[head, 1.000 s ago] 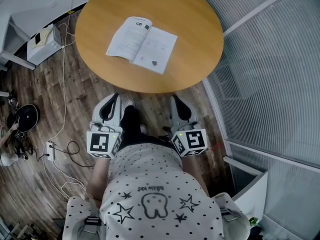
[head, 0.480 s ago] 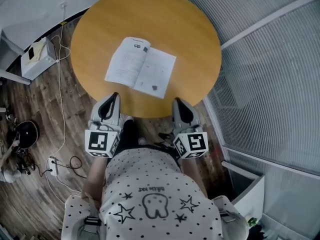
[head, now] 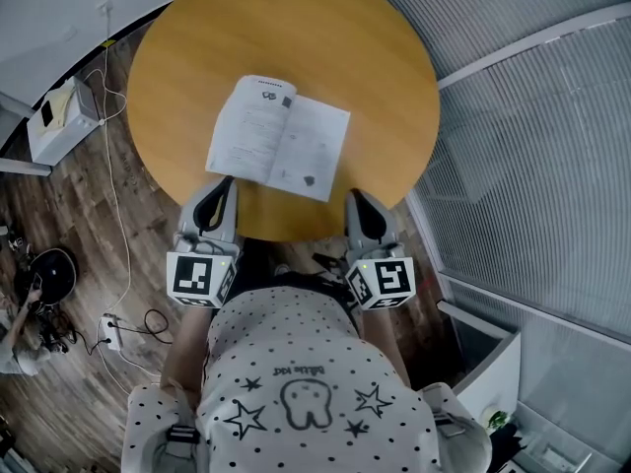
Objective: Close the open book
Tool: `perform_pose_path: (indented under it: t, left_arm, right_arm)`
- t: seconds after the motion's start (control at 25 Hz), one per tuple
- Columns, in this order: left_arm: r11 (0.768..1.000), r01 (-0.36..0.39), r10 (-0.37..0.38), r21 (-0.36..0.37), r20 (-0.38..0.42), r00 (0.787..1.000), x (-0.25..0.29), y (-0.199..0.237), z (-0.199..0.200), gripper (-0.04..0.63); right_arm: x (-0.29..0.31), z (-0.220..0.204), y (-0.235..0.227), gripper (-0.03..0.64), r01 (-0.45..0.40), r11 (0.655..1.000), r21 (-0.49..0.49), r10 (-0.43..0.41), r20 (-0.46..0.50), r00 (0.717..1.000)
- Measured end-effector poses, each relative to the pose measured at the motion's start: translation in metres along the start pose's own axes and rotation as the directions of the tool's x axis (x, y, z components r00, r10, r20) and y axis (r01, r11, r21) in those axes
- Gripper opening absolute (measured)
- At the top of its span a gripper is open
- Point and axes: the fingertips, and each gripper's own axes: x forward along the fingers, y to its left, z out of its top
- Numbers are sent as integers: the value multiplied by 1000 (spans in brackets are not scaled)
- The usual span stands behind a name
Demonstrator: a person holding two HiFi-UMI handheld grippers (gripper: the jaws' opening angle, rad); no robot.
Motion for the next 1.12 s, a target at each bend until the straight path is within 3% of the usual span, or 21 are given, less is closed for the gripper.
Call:
perform_pose_path:
  t: [0.48, 0.8, 1.12]
  left_arm:
    - [994, 105, -104, 8, -39, 994, 31, 6, -11, 11]
    - [982, 186, -185, -18, 18, 982, 32, -15, -1, 11]
    - [994, 103, -102, -33, 9, 995, 19, -4, 5, 11]
  right_arm:
    - [10, -11, -7, 5, 68, 997, 25, -67, -31, 997]
    - [3, -13, -15, 5, 73, 997, 38, -72, -30, 997]
    - [6, 2, -8, 5, 17, 1000, 12, -17, -13, 1000]
